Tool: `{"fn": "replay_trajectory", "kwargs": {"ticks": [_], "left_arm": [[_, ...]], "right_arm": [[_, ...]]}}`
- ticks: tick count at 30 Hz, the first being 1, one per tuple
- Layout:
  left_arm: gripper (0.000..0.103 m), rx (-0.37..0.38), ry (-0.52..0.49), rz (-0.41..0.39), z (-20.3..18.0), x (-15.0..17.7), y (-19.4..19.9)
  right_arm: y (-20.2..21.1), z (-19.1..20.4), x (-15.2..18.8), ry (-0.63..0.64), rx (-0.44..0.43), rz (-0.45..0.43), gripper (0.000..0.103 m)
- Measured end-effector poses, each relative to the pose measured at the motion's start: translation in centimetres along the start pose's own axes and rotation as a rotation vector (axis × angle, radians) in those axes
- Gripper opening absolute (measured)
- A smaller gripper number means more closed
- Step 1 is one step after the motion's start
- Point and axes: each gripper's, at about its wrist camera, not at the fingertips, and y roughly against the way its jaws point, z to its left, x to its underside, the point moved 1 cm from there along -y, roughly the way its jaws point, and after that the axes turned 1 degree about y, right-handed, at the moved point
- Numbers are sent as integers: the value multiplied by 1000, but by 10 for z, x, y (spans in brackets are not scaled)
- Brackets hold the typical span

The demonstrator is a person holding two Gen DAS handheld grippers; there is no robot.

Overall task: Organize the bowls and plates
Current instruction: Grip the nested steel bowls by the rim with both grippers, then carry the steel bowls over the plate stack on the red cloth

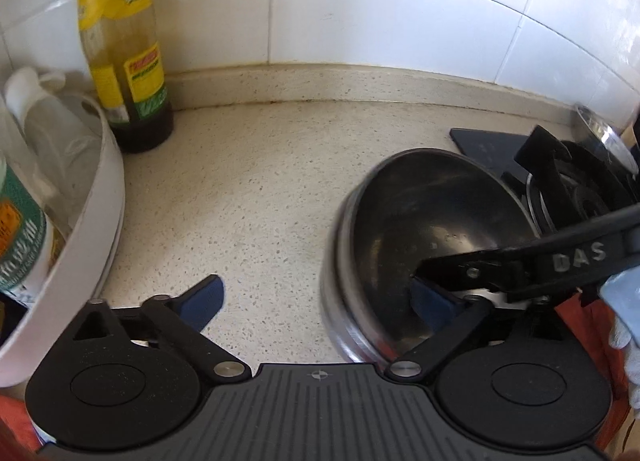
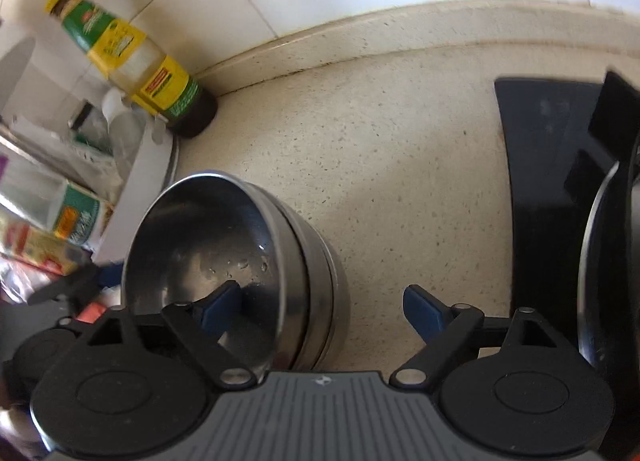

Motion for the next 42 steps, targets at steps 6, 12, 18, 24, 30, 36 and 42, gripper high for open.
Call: {"fn": "replay_trajectory", "kwargs": {"ticks": [6,12,18,24,30,36,42], "left_arm": [[58,158,77,-2,5,-6,3],[58,114,66,0,-8,-9,6],[56,88,74,-27,-10,-8,14],[56,95,98,-1,-3,-4,8],[64,145,143,0,10,3,8],[60,170,172,-12,12,4,6],[58,116,141,-22,2,4,17]], "right_arm": [[4,5,-5,-20,-48,-34,58],[5,1,-2,-54,-67,-25,58],[10,1,-4,-64,-100,-34,58],[-1,0,-7,-50,-80,-30,59],[-2,-15,-2,-131,-144,25,60],[-2,-16,2,-162,-165,11,56],[3,-14,3,-176,-193,21,57]]}}
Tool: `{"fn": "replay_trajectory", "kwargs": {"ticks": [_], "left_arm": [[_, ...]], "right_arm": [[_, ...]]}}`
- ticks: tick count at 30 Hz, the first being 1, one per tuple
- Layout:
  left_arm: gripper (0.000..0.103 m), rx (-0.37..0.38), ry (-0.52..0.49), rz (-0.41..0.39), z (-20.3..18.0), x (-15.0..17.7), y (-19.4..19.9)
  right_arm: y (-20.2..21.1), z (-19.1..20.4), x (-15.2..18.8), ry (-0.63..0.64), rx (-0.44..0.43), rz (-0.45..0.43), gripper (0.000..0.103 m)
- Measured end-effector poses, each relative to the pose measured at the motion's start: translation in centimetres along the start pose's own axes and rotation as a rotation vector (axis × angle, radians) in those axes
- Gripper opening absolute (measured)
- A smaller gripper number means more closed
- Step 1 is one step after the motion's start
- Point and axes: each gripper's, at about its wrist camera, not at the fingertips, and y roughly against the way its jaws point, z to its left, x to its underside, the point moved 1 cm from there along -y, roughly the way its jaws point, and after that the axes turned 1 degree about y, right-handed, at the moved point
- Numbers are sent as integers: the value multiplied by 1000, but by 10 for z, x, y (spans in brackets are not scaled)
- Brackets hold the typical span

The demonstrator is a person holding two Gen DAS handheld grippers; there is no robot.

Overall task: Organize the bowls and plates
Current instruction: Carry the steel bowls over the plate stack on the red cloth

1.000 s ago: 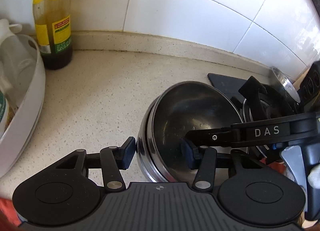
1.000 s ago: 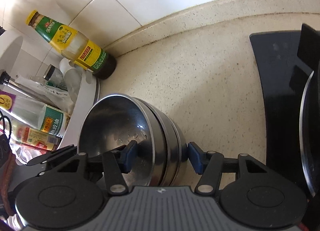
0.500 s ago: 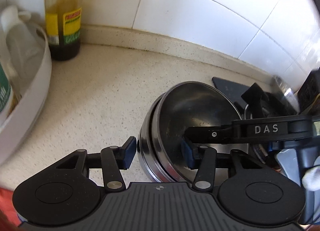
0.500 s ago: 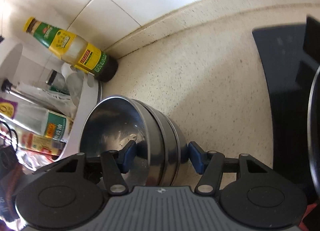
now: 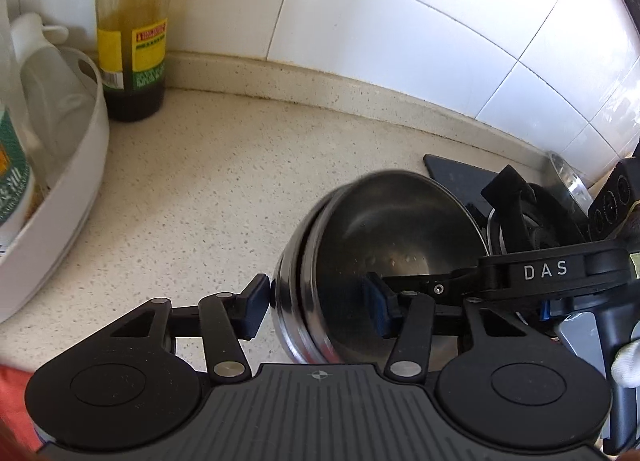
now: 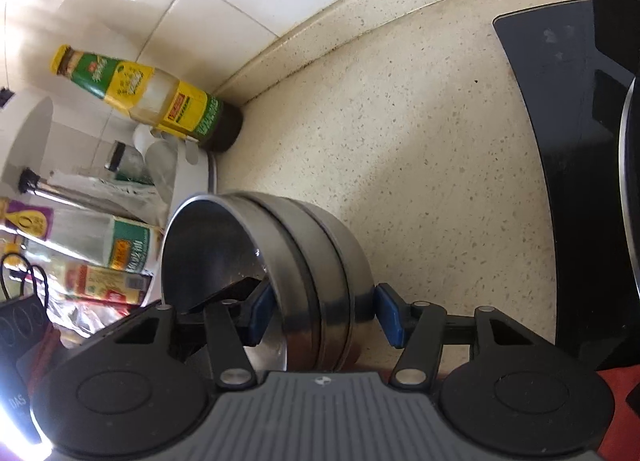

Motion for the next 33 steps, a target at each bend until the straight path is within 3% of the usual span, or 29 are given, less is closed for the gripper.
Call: {"fn": "replay_trajectory", "kwargs": {"ticks": [5,9,13,22,28,33], "left_arm": [[58,-8,-3,-27,-7,-1,13],[54,2,55,2,-5,-4,15],[55,-12,19,-55,-14,-5,39],[55,-21,43,-69,-27,29,92],[59,-43,103,-42,-30,57,97],[58,-62,130,-12,-29,77,93]], "right_arm": [[11,7,-5,22,3,-32,56],[19,5,-7,-16,-10,-37,57],[38,14,-4,14,-45,-31,57],[61,36,31,80,-47,64,56],[55,29,61,87,-37,162,57],[53,20,75,90,-24,195,57]]}}
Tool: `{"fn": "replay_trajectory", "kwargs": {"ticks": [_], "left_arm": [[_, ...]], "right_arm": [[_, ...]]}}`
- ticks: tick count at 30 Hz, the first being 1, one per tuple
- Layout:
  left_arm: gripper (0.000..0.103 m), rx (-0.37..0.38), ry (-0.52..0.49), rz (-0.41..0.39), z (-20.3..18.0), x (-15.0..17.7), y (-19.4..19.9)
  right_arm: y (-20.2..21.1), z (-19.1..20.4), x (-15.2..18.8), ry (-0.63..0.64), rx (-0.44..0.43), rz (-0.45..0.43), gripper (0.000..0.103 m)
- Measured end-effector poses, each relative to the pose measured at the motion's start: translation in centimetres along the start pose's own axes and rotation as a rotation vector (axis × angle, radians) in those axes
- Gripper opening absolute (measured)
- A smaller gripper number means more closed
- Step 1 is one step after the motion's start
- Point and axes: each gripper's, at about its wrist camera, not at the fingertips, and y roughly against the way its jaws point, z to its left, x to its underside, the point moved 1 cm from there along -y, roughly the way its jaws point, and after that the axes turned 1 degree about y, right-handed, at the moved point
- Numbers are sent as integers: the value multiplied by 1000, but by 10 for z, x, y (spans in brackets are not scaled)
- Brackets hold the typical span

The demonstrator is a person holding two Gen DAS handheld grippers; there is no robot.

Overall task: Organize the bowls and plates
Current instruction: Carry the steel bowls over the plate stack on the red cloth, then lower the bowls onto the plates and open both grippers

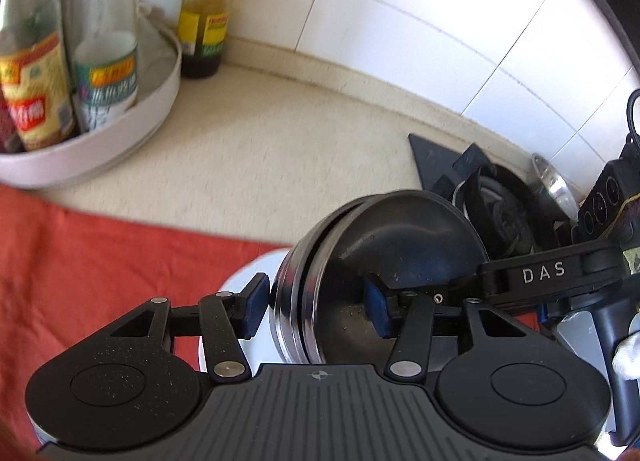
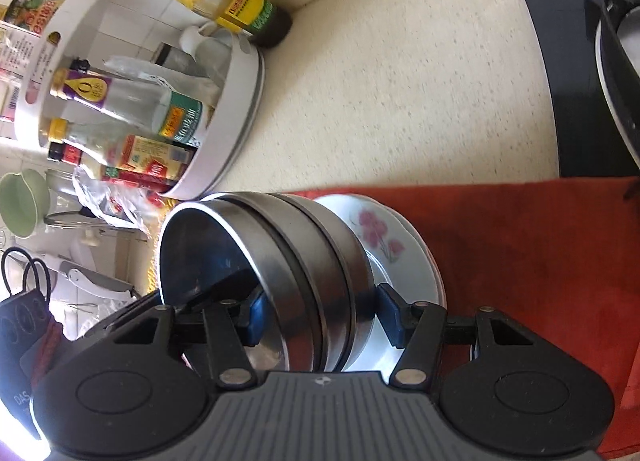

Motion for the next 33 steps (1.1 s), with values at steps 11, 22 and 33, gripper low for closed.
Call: {"fn": "replay_trajectory", "kwargs": {"ticks": [11,22,33], "left_arm": [[56,0,32,13,12,10,-6],[61,-12,3,-71,24,13,21],[71,-45,-26,-201,27,37,79]], "right_arm": [[-4,2,4,6,34,-43,57],[35,43,29,141,184,-278,66],[60,103,107,284,236,-453,74]]}}
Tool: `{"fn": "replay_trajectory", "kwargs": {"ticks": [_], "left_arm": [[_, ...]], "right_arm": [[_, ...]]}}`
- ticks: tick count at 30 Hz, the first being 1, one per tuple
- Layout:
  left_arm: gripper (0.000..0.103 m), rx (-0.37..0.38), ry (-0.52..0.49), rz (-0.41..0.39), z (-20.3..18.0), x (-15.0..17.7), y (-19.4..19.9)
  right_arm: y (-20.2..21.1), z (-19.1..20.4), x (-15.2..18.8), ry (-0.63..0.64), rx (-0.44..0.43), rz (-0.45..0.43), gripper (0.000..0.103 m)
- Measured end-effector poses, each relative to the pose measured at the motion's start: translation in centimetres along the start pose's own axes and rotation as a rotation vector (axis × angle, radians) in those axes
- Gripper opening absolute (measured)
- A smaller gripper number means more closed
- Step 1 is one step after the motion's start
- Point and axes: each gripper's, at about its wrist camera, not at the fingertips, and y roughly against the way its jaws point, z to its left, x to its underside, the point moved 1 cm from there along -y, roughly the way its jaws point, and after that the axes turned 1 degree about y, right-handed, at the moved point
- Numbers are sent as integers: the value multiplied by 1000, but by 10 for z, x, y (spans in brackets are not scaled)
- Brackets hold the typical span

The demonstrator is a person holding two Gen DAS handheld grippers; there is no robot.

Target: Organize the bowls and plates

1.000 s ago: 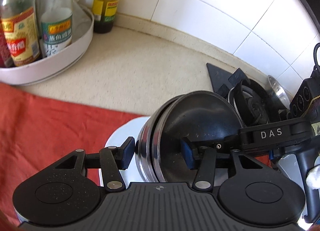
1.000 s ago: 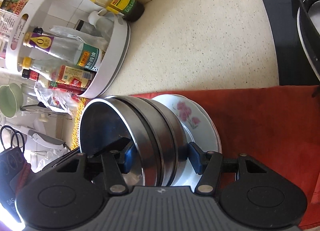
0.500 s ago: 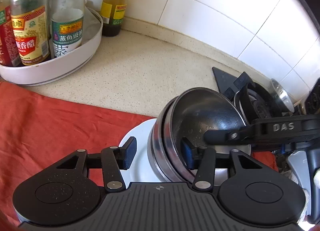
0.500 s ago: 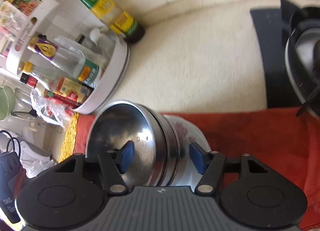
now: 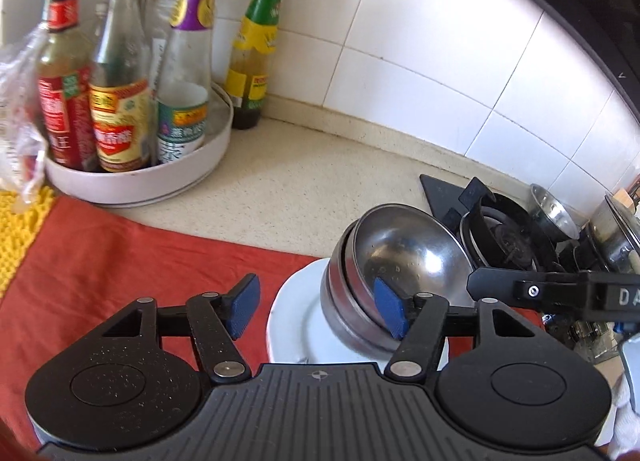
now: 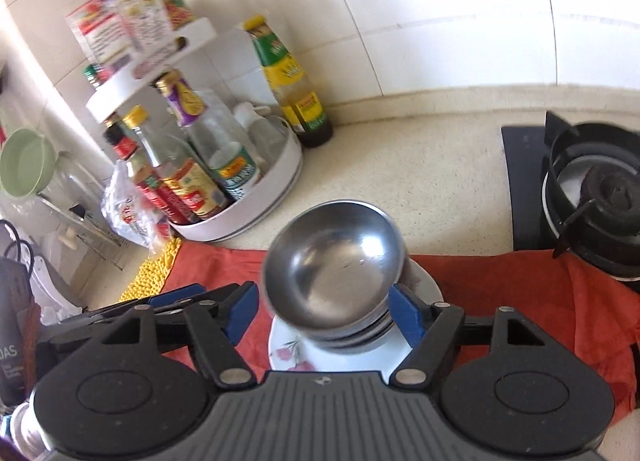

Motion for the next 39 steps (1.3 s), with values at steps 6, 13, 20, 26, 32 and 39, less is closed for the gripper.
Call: {"fn": "replay_trajectory", "kwargs": {"ticks": [6,13,20,26,32,39], "left_arm": [[74,-18,-22,-45,-2,20,34],[77,-28,-44,-59,-7,52,66],[80,-60,-78,-65,-11,82,86],[83,-86,-97,-70,-16,99,96],[85,-115,-106,-65,-15,108,97],[86,-156,-112,-2,-12,114,88]], "right_arm": [[25,25,31,35,54,-62,76],[55,38,74,63,131,-120,82],[67,39,109,30,170,-131,84],[74,43,127,31,211,-155,85],[73,49,135,50,241,-145,86],[67,52,142,56,267,-106,87]]}}
